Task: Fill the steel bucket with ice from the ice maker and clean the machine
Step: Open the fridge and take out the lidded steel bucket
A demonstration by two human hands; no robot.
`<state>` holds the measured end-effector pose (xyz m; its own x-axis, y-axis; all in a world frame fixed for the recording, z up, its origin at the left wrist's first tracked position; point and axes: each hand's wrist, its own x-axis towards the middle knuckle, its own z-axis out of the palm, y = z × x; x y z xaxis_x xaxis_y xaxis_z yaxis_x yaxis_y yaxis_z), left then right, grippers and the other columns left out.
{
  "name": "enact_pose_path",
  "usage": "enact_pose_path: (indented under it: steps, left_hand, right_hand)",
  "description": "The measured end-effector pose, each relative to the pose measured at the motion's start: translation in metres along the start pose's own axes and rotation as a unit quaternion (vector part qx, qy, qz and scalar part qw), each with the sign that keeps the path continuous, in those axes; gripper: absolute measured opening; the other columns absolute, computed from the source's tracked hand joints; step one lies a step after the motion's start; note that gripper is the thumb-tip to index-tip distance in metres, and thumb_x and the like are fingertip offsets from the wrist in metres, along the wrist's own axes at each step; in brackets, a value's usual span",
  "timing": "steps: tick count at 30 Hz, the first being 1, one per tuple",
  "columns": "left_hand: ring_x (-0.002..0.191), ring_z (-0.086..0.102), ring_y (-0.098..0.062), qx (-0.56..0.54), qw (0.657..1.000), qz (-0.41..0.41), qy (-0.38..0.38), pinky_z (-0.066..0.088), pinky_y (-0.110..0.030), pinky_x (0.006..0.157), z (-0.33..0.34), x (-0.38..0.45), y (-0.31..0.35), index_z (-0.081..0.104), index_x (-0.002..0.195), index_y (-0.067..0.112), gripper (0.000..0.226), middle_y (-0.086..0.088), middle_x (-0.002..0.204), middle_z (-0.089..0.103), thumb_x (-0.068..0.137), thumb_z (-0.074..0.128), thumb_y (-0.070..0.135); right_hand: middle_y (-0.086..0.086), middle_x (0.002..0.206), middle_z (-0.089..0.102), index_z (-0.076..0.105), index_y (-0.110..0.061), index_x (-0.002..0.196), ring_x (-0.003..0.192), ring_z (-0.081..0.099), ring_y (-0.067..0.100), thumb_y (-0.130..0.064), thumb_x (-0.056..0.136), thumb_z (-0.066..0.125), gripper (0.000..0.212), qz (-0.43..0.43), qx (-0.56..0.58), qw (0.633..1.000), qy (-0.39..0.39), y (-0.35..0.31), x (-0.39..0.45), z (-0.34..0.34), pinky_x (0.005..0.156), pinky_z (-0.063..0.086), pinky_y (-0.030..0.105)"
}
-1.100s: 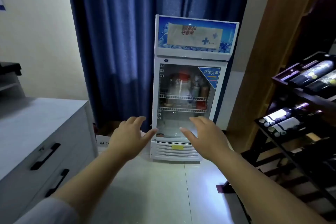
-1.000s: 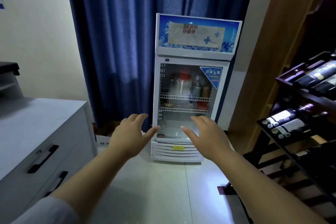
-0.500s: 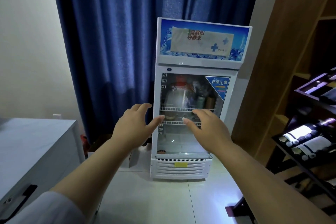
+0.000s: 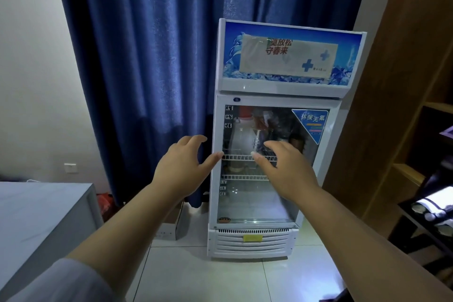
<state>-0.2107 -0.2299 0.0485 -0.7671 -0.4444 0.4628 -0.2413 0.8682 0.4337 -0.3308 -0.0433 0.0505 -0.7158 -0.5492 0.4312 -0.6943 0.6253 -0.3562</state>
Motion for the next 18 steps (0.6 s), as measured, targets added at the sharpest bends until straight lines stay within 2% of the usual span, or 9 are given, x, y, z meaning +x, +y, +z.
enact_pose_path:
  steps: [11,18]
  left_hand:
    - [0.121,0.049,-0.018,0.012,1.0,-0.019,0.01,0.044,-0.035,0.092,0.051,0.099,-0.034,0.043,0.136,0.027,0.067,0.002,0.138,0.048,0.084,0.041,0.069]
    - [0.115,0.052,-0.017,0.005,1.0,-0.022,0.002,0.046,-0.032,0.088,0.09,0.182,-0.04,0.042,0.137,0.027,0.064,0.003,0.139,0.047,0.086,0.042,0.067]
  right_hand:
    - [0.001,0.135,0.05,0.048,-0.017,0.135,0.121,0.047,0.019,-0.054,0.093,0.043,0.056,-0.028,0.03,0.999,0.007,0.029,0.108,0.046,0.097,0.044,0.037]
    - [0.0,0.135,0.05,0.048,-0.017,0.135,0.122,0.047,0.017,-0.051,0.094,0.045,0.053,-0.02,0.046,0.999,0.006,0.064,0.185,0.072,0.098,0.041,0.032]
